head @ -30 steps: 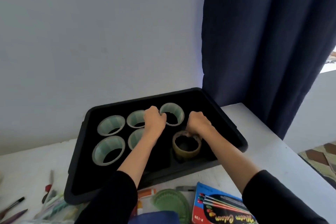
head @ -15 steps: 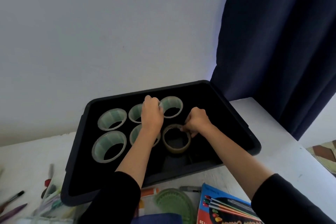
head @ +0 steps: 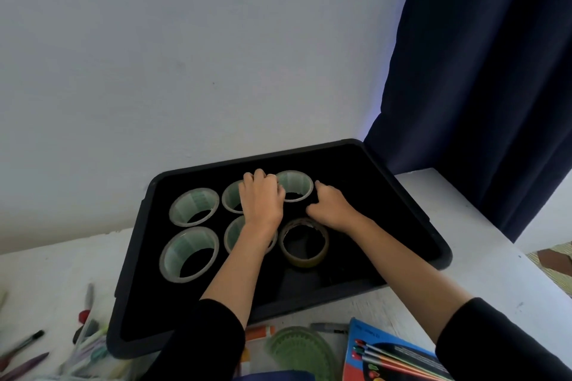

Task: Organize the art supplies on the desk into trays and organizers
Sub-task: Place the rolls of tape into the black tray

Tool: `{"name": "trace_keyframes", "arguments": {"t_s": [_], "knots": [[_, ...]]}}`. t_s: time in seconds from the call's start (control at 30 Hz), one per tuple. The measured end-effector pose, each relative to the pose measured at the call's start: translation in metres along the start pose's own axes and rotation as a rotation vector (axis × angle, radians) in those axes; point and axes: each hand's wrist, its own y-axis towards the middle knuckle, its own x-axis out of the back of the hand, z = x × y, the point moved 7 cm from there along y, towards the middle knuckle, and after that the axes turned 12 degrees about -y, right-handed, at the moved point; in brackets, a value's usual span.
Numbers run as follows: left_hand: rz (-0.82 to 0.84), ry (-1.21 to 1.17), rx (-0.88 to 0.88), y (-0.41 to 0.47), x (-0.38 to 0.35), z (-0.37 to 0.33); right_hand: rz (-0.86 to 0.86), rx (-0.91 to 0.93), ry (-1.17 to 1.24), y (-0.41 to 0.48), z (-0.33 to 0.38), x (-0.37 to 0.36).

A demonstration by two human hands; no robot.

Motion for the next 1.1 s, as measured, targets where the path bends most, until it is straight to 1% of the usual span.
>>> {"name": "trace_keyframes", "arguments": {"t_s": [0.07,0.1,0.13,0.2,0.23,0.27,0.3,0.37,0.4,0.57,0.73,0.83,0.9,0.97,1.0,1.03,1.07,1.1], "knots": [[0.029,-0.086,0.020,0.002,0.002,-0.002,-0.018,0.029,0.145,-0.005,0.004,0.007],[0.075,-0.150,0.042,0.003,-0.001,0.000,-0.034,0.046,0.160,-0.006,0.004,0.010],[0.170,-0.193,0.065,0.004,-0.007,0.002,-0.043,0.059,0.153,-0.006,0.003,0.012],[0.442,-0.171,0.122,-0.004,-0.025,0.007,-0.022,0.081,0.086,-0.006,0.003,0.011],[0.543,-0.138,0.138,-0.010,-0.032,0.010,0.004,0.094,0.040,-0.005,0.002,0.008],[0.594,-0.121,0.140,-0.015,-0.035,0.011,0.038,0.106,-0.013,-0.005,0.002,0.004],[0.607,-0.123,0.136,-0.017,-0.037,0.011,0.057,0.121,-0.083,-0.005,0.002,-0.001],[0.592,-0.119,0.128,-0.019,-0.036,0.009,0.032,0.130,-0.226,-0.002,-0.001,-0.007],[0.590,-0.108,0.128,-0.020,-0.035,0.008,0.004,0.117,-0.250,-0.001,-0.002,-0.007],[0.567,-0.097,0.126,-0.021,-0.035,0.008,-0.088,0.108,-0.195,-0.001,-0.007,-0.004],[0.478,-0.078,0.079,-0.024,-0.029,0.005,-0.041,0.124,-0.037,-0.003,0.000,-0.007],[0.391,-0.172,0.097,-0.018,-0.014,0.004,-0.015,0.111,0.021,-0.005,0.005,-0.006],[0.323,-0.268,0.139,-0.015,0.006,0.003,-0.030,0.083,-0.063,-0.008,0.006,-0.004],[0.259,-0.331,0.151,-0.018,0.030,0.002,-0.062,-0.034,-0.214,-0.014,0.001,0.004],[0.230,-0.335,0.135,-0.022,0.043,0.002,-0.040,-0.122,-0.269,-0.019,-0.004,0.007],[0.211,-0.315,0.115,-0.027,0.057,0.004,0.025,-0.202,-0.273,-0.026,-0.007,0.006],[0.228,-0.271,0.095,-0.033,0.065,0.006,0.120,-0.259,-0.222,-0.033,-0.010,0.001],[0.297,-0.205,0.087,-0.041,0.067,0.009,0.218,-0.279,-0.152,-0.040,-0.009,-0.007]]}}
